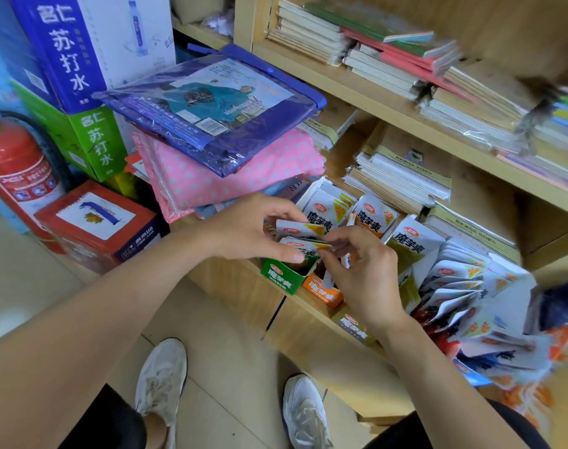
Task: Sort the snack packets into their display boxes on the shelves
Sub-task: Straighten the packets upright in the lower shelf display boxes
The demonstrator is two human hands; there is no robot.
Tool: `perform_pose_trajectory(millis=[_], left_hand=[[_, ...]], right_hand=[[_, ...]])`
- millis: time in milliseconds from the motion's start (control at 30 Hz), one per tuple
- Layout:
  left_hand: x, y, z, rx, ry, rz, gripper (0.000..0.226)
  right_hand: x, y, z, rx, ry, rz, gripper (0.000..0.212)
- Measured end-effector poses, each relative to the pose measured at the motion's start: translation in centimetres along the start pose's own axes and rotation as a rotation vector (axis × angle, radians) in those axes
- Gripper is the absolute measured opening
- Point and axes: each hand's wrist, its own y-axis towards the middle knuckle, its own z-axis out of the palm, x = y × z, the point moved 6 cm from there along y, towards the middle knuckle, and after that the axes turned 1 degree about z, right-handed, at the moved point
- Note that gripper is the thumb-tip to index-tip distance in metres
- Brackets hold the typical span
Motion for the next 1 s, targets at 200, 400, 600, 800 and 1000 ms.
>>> perform_pose_trajectory(millis=[200,400,600,800,1000], left_hand=[[0.8,0.3,-0.9,-0.193,0.176,0.097,0.011],[0.7,-0.1,-1.6,-0.131,0.246,0.121,0.021],[-0.2,-0.5,-1.0,-0.014,0.246,0.11,0.019],[-0.2,-0.9,-0.3,0.069,0.227,0.071,0.016],[0.4,-1.1,-0.3,0.083,0.193,0.062,0.017]], right_hand=[[-1.7,0.6,0.3,0.201,-0.127,0.044,0.047],[-3.0,1.4,-0.7,0.17,-0.231,-0.01,0.015],[-4.0,3.3,-2.3,0.071,-0.333,0.015,0.022],[-5.1,7.3,0.0,0.135,-0.366,0.104,0.018],[-5.9,8.5,1.9,0.206,-0.474,0.205,0.038]])
